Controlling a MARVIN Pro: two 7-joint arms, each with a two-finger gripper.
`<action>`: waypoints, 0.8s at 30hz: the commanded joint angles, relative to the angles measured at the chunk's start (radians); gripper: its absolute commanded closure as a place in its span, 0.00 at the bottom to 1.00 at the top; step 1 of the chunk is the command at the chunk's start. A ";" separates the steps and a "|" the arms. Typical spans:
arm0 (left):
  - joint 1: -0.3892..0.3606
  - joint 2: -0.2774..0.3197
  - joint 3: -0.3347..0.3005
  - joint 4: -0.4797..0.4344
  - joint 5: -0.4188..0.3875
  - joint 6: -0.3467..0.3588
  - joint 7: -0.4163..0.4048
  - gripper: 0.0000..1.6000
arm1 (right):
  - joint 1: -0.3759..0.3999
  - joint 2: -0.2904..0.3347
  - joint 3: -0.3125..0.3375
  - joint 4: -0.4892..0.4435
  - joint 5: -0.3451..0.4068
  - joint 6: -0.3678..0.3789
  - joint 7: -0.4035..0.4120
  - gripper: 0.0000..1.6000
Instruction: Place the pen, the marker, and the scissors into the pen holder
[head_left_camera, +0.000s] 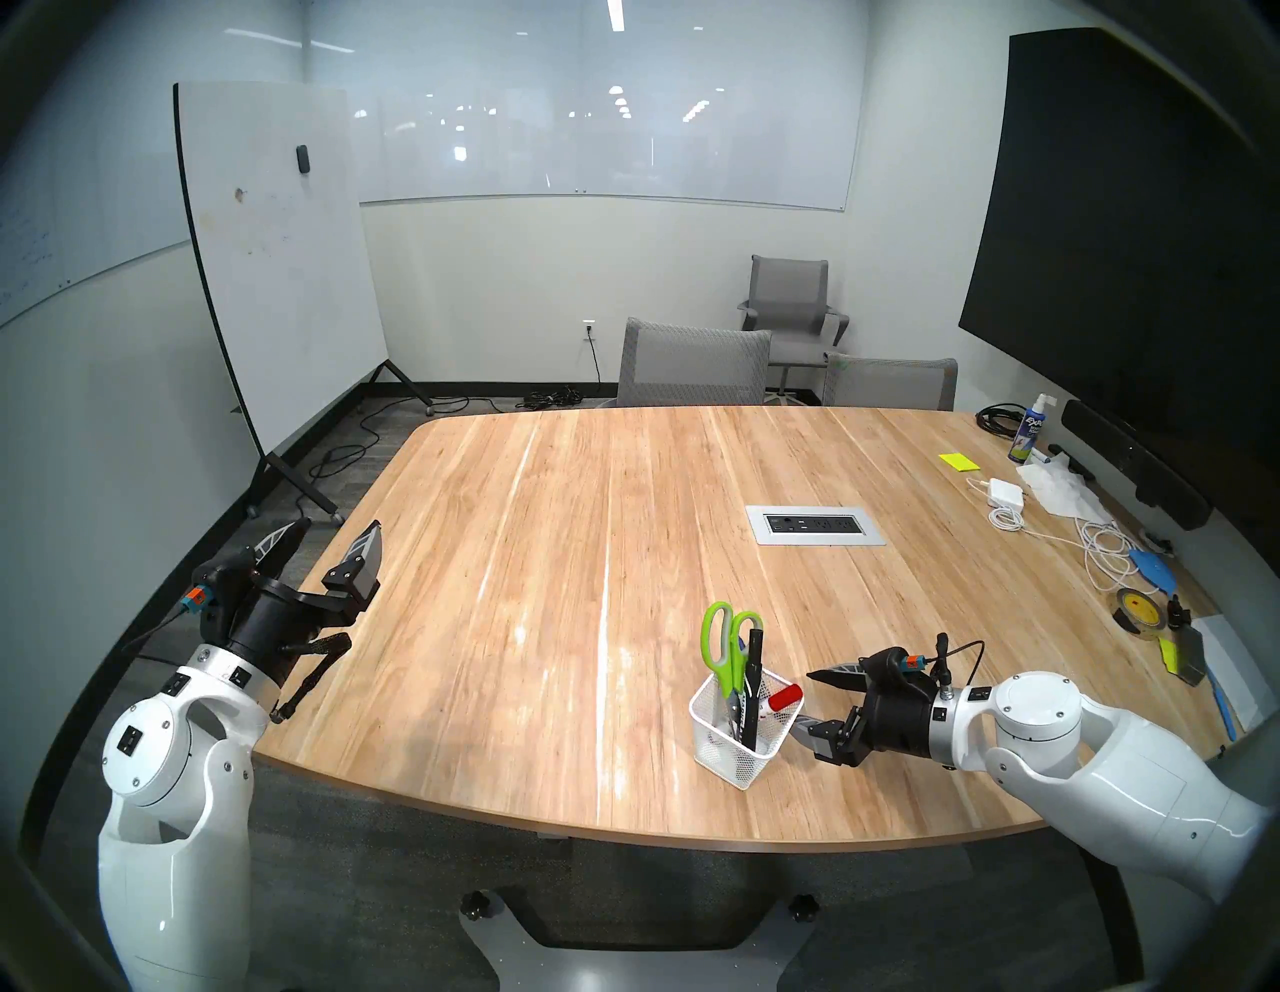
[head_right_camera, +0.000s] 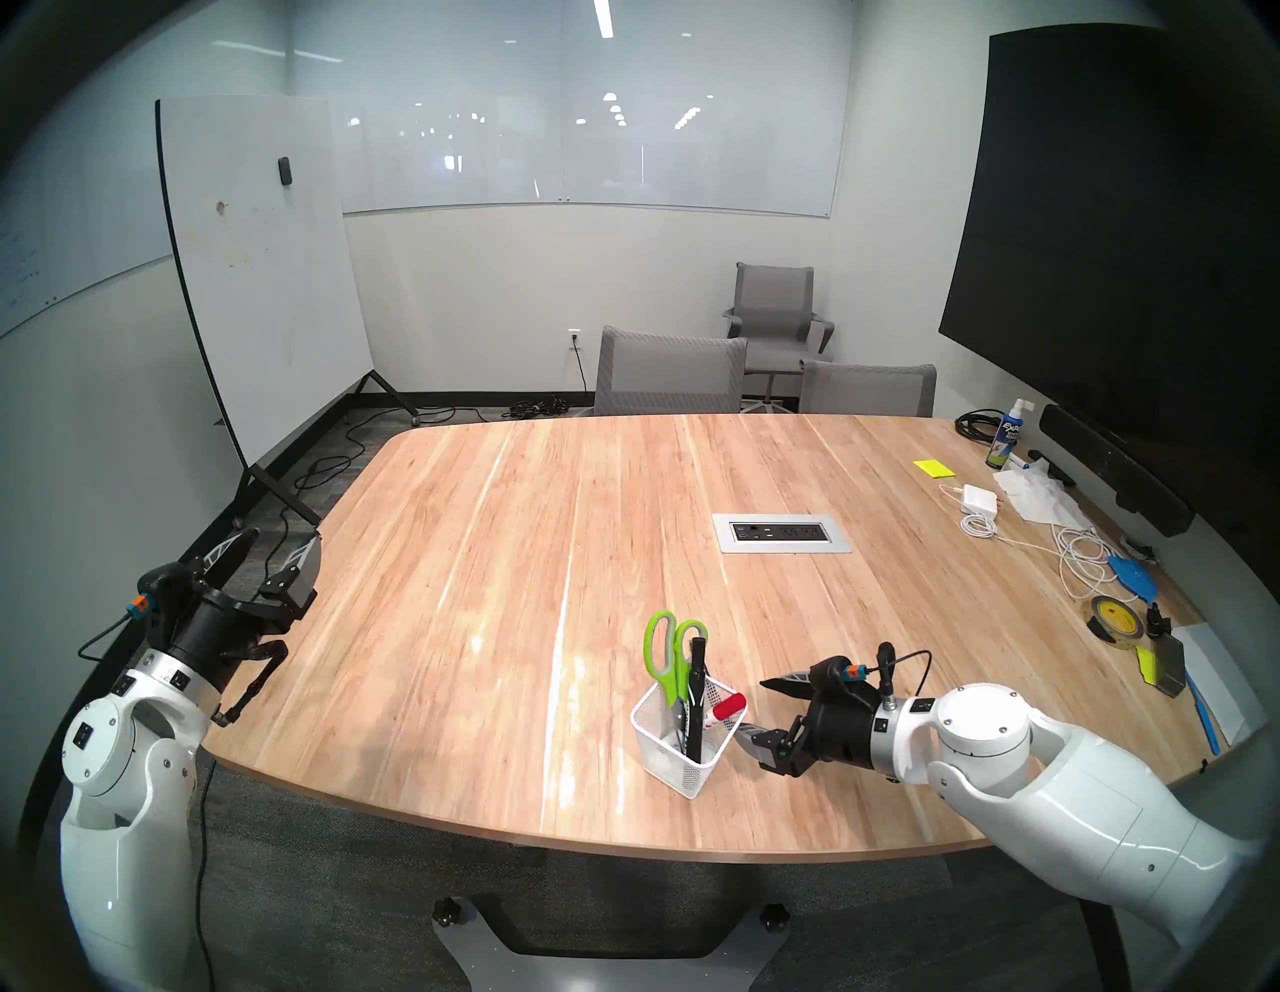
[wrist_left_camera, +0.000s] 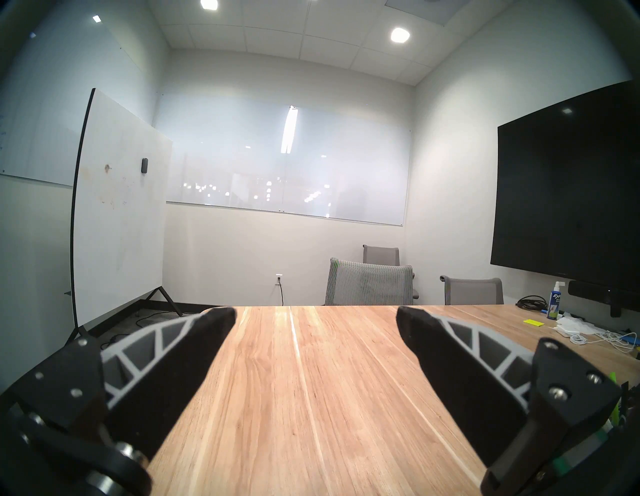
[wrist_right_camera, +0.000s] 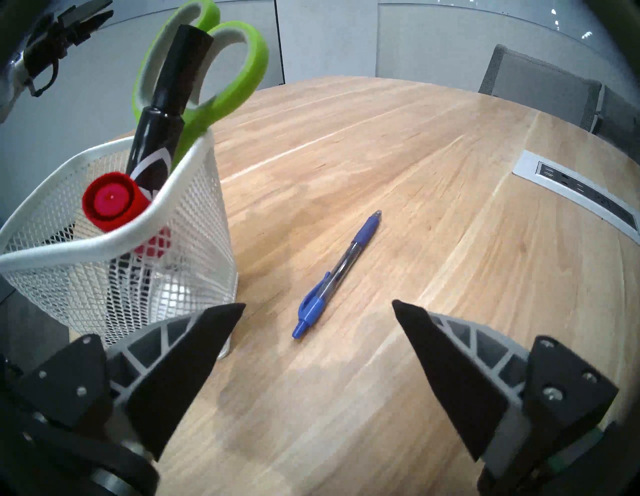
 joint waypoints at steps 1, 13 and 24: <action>-0.002 0.000 -0.002 -0.022 -0.001 -0.001 -0.001 0.00 | 0.068 -0.053 -0.013 -0.019 -0.016 0.020 -0.002 0.00; -0.003 -0.003 -0.004 -0.022 0.001 0.001 -0.003 0.00 | 0.102 -0.088 -0.028 -0.011 -0.044 0.043 -0.022 0.00; -0.004 -0.006 -0.005 -0.022 0.003 0.002 -0.006 0.00 | 0.123 -0.108 -0.005 0.035 -0.061 0.039 -0.060 0.00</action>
